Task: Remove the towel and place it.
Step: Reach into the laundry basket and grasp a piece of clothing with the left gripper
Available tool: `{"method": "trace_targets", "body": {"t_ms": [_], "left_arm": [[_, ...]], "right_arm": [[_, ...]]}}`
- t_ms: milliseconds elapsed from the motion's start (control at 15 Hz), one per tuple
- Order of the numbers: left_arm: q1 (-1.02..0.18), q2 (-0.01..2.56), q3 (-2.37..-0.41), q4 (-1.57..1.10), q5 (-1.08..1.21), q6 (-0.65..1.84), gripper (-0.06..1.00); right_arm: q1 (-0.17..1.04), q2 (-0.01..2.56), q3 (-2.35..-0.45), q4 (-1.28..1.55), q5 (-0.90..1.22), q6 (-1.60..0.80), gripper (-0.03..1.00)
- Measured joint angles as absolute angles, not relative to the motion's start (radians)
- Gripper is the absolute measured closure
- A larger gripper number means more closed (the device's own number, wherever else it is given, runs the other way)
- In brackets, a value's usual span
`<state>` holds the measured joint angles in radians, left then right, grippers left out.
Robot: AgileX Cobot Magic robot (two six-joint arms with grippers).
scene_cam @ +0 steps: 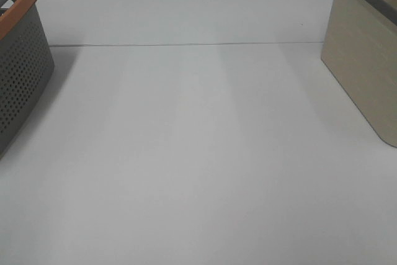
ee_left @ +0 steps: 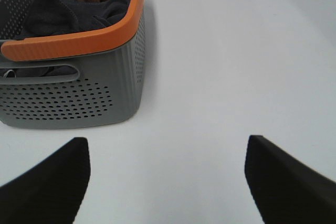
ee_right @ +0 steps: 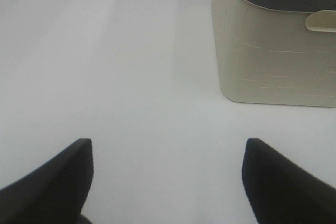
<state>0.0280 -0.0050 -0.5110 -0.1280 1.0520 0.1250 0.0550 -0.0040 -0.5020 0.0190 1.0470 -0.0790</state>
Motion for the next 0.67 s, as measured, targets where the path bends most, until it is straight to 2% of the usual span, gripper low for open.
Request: {"method": "trace_targets", "body": {"t_ms": [667], "left_arm": [[0.028,-0.005,-0.511,-0.128,1.052,0.125,0.19]], "right_arm": [[0.055,-0.004,-0.502,0.019,1.047,-0.080,0.20]]}}
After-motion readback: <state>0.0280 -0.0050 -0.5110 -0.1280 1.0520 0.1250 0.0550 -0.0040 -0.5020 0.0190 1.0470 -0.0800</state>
